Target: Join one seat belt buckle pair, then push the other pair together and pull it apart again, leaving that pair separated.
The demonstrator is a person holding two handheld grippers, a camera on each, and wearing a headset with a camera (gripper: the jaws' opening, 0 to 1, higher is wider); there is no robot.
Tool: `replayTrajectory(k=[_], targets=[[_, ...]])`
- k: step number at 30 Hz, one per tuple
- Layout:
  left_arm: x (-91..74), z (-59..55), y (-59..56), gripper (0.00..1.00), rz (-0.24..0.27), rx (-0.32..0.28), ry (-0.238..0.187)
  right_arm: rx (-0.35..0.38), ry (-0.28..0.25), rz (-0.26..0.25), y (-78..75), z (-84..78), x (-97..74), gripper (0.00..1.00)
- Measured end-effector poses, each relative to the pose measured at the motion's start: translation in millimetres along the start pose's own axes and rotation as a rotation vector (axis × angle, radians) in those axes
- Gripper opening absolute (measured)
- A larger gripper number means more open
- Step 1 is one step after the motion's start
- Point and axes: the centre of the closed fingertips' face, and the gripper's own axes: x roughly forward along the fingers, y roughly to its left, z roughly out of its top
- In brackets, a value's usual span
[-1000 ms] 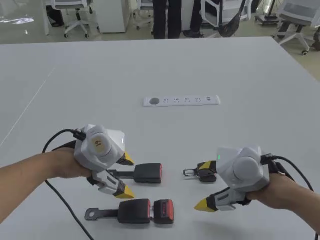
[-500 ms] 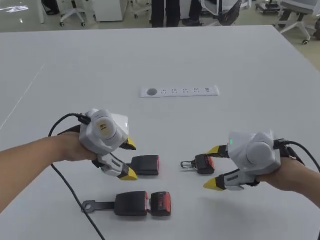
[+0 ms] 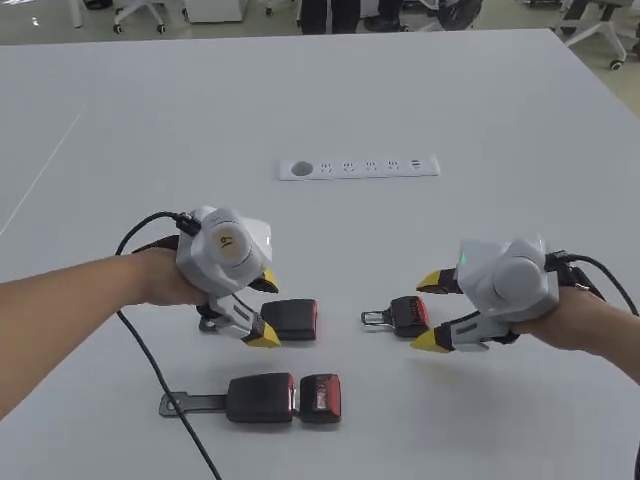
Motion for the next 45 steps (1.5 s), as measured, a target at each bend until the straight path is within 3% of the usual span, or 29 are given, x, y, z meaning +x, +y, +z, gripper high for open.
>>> replayTrajectory(k=[1, 5, 12, 16, 28, 31, 43, 45], targets=[[4.0, -5.8, 4.9, 0.45, -0.002, -0.001, 0.006, -0.002, 0.003, 0.004, -0.4, -0.5, 0.3, 0.42], [8.1, -8.5, 7.6, 0.43, -0.004, -0.011, 0.023, -0.014, 0.027, 0.026, -3.0, -6.3, 4.2, 0.41], [14.4, -12.4, 2.3, 0.39, -0.029, -0.009, 0.051, -0.009, 0.053, 0.069, -6.0, -14.3, 13.7, 0.38], [20.3, -19.1, 5.8, 0.36, -0.037, -0.014, 0.062, -0.011, 0.07, 0.088, -3.6, -16.7, 15.5, 0.35], [21.2, -17.1, 5.5, 0.33, -0.048, -0.022, 0.058, -0.021, 0.075, 0.094, -4.8, -18.5, 17.6, 0.32], [23.7, -21.8, 9.5, 0.33, -0.05, -0.029, 0.053, -0.032, 0.076, 0.094, -4.3, -18.5, 17.4, 0.32], [22.2, -19.3, 4.0, 0.32, -0.069, -0.023, 0.066, -0.036, 0.08, 0.098, -2.2, -17.8, 18.0, 0.32], [24.7, -22.4, 7.6, 0.32, -0.068, -0.023, 0.065, -0.035, 0.081, 0.097, -2.0, -18.3, 18.4, 0.32]])
